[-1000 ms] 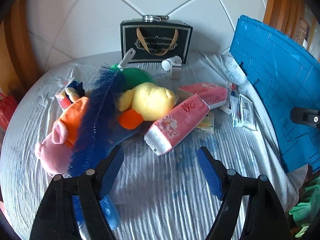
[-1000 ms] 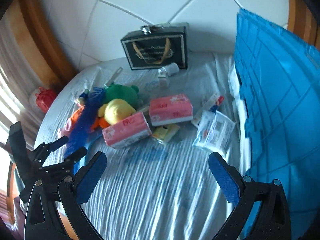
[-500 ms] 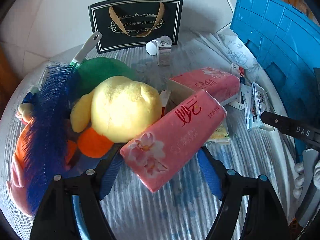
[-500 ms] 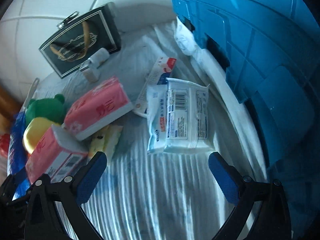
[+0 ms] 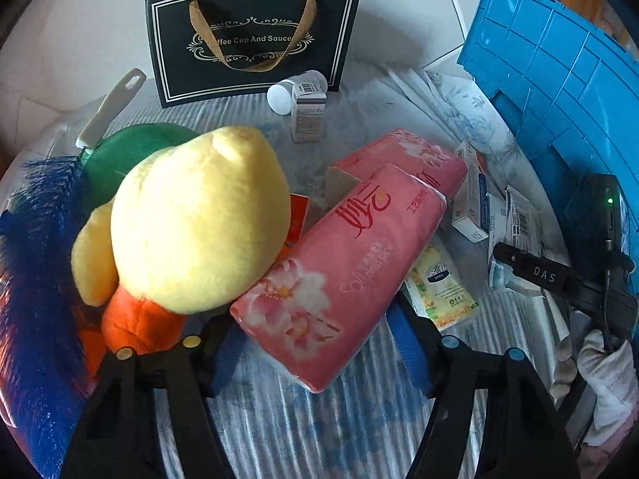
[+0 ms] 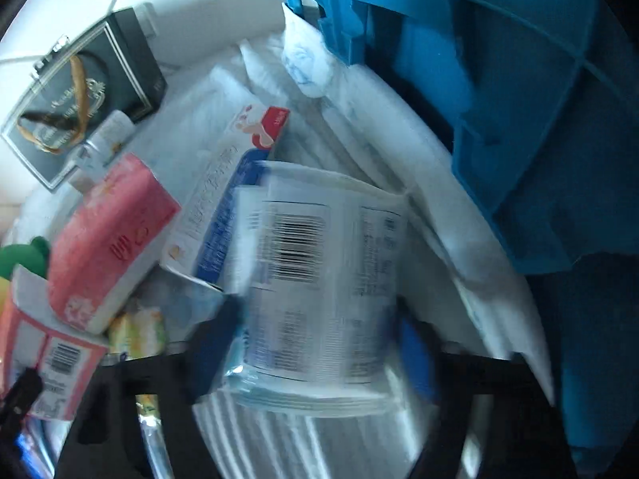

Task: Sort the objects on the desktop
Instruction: 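Grasp a pink tissue pack with the left tool while the right grasps a white wet-wipe pack, then carry the tissue pack and wet-wipe pack into the blue crate and release both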

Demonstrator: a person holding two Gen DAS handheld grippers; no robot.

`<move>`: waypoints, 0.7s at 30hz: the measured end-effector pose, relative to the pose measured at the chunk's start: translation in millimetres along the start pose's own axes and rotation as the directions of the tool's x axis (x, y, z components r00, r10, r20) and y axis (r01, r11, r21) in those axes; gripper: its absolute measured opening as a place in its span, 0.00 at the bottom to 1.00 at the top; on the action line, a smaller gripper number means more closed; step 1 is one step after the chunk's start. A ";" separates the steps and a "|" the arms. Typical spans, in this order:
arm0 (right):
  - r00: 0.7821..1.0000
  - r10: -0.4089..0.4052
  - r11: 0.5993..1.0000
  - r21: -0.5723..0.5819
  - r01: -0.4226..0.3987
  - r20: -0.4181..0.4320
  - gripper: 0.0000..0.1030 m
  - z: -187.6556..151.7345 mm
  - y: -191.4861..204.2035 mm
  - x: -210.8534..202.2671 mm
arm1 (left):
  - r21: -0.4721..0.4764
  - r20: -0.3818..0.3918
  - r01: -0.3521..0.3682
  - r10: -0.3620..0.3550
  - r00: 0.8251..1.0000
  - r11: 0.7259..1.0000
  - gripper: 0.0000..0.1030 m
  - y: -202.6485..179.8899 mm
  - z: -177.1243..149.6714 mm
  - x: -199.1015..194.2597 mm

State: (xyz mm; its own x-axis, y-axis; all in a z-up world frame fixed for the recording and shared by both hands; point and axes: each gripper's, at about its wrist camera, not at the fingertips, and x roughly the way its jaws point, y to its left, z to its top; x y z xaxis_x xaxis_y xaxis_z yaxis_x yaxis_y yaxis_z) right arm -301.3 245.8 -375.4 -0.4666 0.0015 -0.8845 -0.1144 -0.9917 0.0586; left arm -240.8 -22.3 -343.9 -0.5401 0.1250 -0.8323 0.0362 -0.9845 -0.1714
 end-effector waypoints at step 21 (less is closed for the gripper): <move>0.960 0.211 0.951 -0.267 -0.159 0.182 0.49 -48.4 24.1 -166.6 | -0.074 0.230 -0.016 0.033 0.973 0.997 0.61 -4.5 -46.2 -134.9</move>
State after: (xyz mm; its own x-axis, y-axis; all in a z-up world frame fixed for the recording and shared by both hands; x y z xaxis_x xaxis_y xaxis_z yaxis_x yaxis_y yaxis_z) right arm -183.9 215.4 -249.0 -0.6318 -0.1849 -0.7528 0.1993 -0.9772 0.0727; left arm -129.2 -29.1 -255.2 -0.7178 0.0608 -0.6936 0.1075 -0.9746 -0.1966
